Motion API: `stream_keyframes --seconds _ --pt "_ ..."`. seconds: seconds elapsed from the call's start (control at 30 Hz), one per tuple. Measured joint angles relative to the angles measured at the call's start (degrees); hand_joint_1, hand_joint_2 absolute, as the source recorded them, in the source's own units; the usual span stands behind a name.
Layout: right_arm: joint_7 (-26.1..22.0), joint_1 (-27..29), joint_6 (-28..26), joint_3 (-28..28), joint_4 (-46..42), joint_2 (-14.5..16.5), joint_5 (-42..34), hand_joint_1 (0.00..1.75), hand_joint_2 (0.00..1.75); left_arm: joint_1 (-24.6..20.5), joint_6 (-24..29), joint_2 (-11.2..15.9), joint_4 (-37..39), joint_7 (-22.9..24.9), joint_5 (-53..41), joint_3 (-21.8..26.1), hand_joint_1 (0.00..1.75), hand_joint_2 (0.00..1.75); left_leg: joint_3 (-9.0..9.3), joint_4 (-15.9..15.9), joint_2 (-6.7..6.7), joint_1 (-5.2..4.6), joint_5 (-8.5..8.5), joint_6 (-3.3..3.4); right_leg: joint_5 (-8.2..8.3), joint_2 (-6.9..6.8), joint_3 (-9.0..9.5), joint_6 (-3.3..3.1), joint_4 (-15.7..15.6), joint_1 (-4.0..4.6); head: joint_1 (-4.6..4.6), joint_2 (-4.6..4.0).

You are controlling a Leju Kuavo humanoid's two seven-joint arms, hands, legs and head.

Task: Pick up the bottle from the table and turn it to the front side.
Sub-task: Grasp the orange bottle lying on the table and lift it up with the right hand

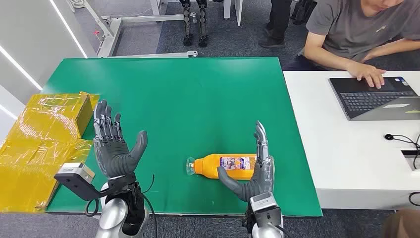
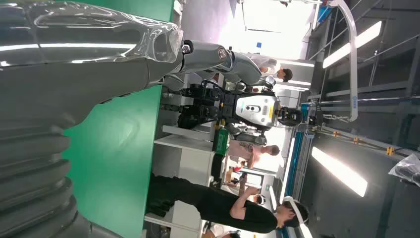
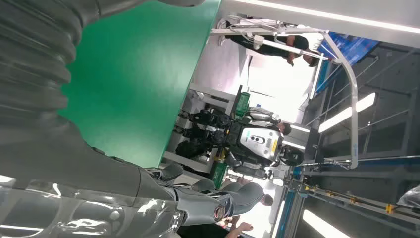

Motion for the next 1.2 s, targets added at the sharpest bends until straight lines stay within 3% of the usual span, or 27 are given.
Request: stream_keyframes --seconds 0.43,0.5,0.6,0.73,0.87,1.0,1.2 --pt "1.8 0.0 -0.7 0.1 0.0 -0.6 2.0 0.00 1.75 0.0 0.3 0.0 0.0 0.0 0.0 0.0 0.00 1.75 0.00 0.0 0.00 0.00 0.00 0.00 0.00 0.00 0.00 0.00 0.0 0.00 0.01 0.00" --pt "4.6 -0.2 -0.7 0.2 0.1 -1.0 4.9 0.00 1.75 0.0 0.3 0.0 0.0 0.0 -0.1 0.0 0.00 1.75 0.00 0.0 0.00 0.00 0.00 0.00 0.00 0.00 0.00 0.00 0.0 0.00 -0.01 0.00" --pt "12.3 -1.0 1.2 0.2 0.1 -2.4 14.2 0.00 1.75 0.1 0.3 0.0 0.0 0.0 -0.3 0.0 0.00 1.75 0.00 0.0 -0.01 0.00 0.00 0.00 0.00 0.00 0.01 0.01 0.0 0.00 0.01 0.00" --pt "22.8 -2.7 11.2 -0.4 0.1 -5.0 29.1 0.00 1.75 0.1 0.2 0.1 0.0 0.0 -0.4 0.0 0.00 1.75 0.00 0.0 -0.01 -0.01 0.00 0.00 0.02 -0.01 0.02 0.02 0.0 -0.01 0.00 0.00" --pt "28.8 -5.7 22.1 -1.2 0.4 -8.1 39.0 0.00 1.75 0.4 -0.7 0.3 -0.2 0.0 -0.4 0.0 0.00 1.75 0.00 0.0 0.00 -0.01 0.01 0.01 0.03 -0.01 0.02 0.01 0.0 -0.01 0.00 0.00" --pt "32.4 -9.4 31.4 -1.4 1.7 -12.8 45.0 0.00 1.75 0.8 -2.7 0.5 -0.3 0.0 -0.3 0.0 0.00 1.75 0.00 0.1 -0.03 -0.02 0.01 0.01 0.03 -0.03 0.02 0.02 0.0 -0.01 -0.01 0.00" --pt "33.4 -11.7 39.8 -1.4 2.7 -19.6 47.5 0.00 1.75 0.3 -4.1 0.5 0.1 0.0 0.2 0.0 0.00 1.75 -0.02 0.1 -0.05 -0.02 0.00 0.02 0.03 -0.05 0.01 0.02 0.0 -0.02 0.00 0.00"
